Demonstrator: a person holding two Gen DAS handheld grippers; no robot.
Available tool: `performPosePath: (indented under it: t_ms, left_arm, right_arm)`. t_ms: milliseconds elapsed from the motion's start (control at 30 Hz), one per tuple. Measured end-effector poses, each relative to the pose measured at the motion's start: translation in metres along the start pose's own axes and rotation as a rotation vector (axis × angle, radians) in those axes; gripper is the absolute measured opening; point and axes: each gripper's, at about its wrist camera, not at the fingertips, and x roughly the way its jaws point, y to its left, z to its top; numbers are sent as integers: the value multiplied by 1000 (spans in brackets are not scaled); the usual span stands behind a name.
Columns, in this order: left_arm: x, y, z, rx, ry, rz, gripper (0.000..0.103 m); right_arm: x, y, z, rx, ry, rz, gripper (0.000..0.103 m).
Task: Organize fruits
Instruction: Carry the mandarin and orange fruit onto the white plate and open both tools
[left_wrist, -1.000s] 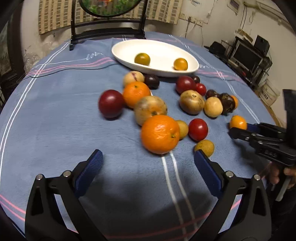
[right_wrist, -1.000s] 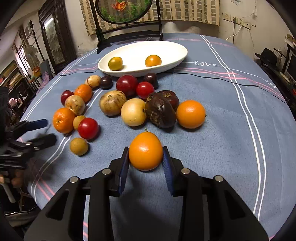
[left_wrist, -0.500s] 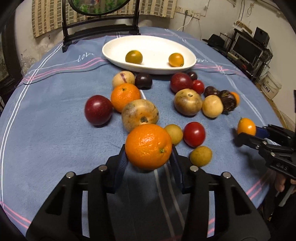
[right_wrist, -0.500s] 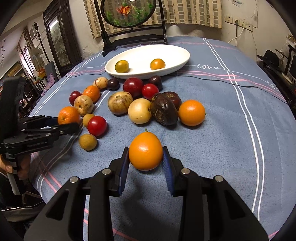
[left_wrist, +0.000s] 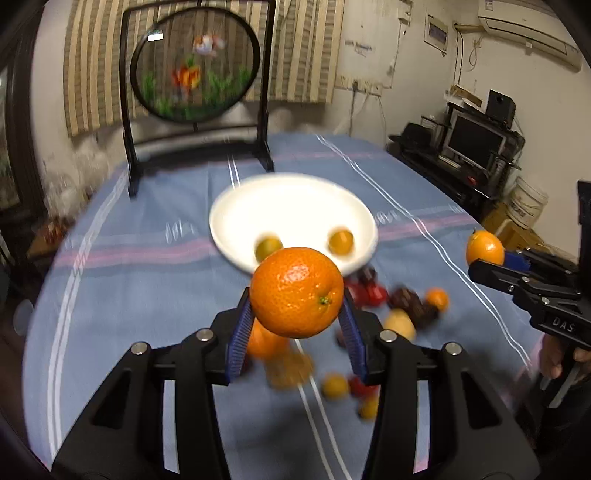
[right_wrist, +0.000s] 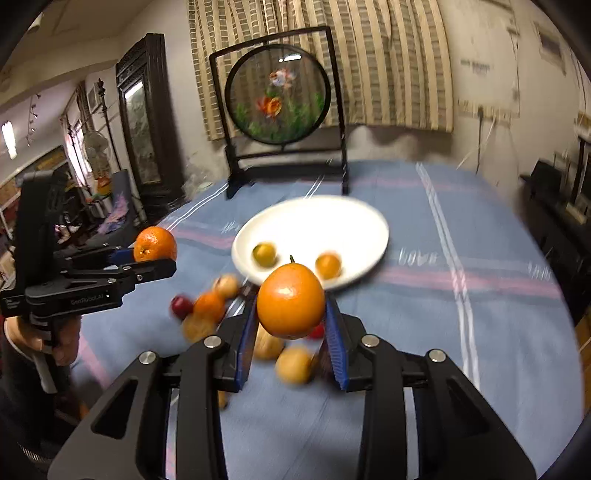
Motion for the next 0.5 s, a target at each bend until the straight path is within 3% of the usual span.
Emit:
performPosePath:
  t_ms: [133,267,500]
  left_arm:
    - [44,8,34,-16,30,102,46]
    - [95,17,56,-29,84,89,46]
    - [170,40,70,-105,206,110,47]
  right_arm:
    - [48,-10,35,-30,35,-60,35]
    - [105,-24,56,-13,114,-86,35]
    - [182,-34,59,26,270,-121,35]
